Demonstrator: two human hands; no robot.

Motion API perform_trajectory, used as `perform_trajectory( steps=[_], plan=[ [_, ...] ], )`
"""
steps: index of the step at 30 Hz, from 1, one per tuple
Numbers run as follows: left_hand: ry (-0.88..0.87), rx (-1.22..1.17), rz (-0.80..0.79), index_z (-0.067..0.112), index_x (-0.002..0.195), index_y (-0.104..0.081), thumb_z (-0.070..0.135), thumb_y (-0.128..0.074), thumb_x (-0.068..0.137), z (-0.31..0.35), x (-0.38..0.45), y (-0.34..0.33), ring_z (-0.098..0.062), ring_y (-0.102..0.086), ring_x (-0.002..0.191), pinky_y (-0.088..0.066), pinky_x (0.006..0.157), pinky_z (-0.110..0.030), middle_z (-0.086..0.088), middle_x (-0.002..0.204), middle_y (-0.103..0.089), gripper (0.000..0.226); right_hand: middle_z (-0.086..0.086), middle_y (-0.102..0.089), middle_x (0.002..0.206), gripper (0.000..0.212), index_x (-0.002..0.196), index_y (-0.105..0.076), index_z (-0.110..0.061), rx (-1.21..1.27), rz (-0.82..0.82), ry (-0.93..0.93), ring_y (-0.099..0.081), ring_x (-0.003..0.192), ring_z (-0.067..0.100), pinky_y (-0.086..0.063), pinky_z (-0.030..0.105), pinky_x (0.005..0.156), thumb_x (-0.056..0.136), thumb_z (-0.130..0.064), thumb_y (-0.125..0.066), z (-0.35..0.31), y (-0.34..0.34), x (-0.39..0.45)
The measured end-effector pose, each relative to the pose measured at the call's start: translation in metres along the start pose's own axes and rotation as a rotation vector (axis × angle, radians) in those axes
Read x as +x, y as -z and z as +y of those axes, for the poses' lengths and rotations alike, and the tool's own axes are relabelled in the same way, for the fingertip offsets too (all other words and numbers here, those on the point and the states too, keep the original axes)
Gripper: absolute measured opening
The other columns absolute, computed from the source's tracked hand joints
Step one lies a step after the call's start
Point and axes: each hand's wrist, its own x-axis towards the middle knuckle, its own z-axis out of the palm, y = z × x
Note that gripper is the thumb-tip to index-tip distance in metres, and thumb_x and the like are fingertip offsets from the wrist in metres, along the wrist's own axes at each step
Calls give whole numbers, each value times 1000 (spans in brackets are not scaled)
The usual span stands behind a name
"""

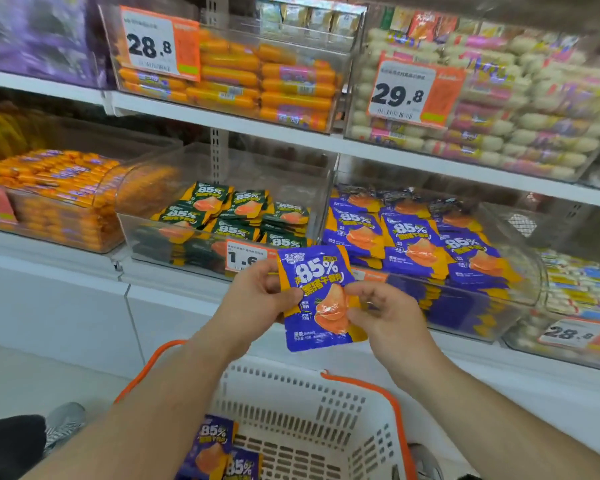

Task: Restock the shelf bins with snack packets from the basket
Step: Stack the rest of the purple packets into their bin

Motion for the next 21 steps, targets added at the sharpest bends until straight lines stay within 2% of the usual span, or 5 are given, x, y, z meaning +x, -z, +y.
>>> perform_trajectory(
  steps=[4,9,14,19,21],
  plan=[
    [-166,207,80,20,123,-55,20,-61,95,29,37,-16,-12,-69,94,-59,70,-34,4,103,-72,28,-2,-64,98,33,90,-68,-28,88,164,11,-62,93,16,-54,32,81,88,5,-63,-33,24,27],
    [-355,712,104,29,139,-45,24,-62,91,18,64,-25,-14,-59,113,-49,96,-39,10,129,-59,51,7,-63,95,27,104,-66,-16,131,328,-25,-58,70,15,-47,18,50,90,6,-58,-64,49,77],
    [-469,978,190,35,113,-53,34,-60,88,-4,74,-32,-13,-61,85,-33,79,-30,17,81,-62,26,12,-63,99,23,107,-68,-6,51,325,-107,-58,86,26,-54,31,61,88,5,-59,-65,35,109],
    [-436,956,263,35,123,-54,44,-58,91,-1,77,-38,-11,-63,95,-30,91,-32,15,101,-69,33,9,-66,109,13,96,-70,-18,-286,299,-92,-58,100,27,-52,46,92,89,-10,-62,-60,20,119],
    [-433,940,272,35,125,-53,45,-59,91,-2,79,-37,-11,-63,100,-31,94,-33,14,107,-69,36,8,-65,118,18,108,-70,-17,-469,249,-75,-56,111,28,-49,45,97,92,-21,-61,-61,17,117]
  ],
)
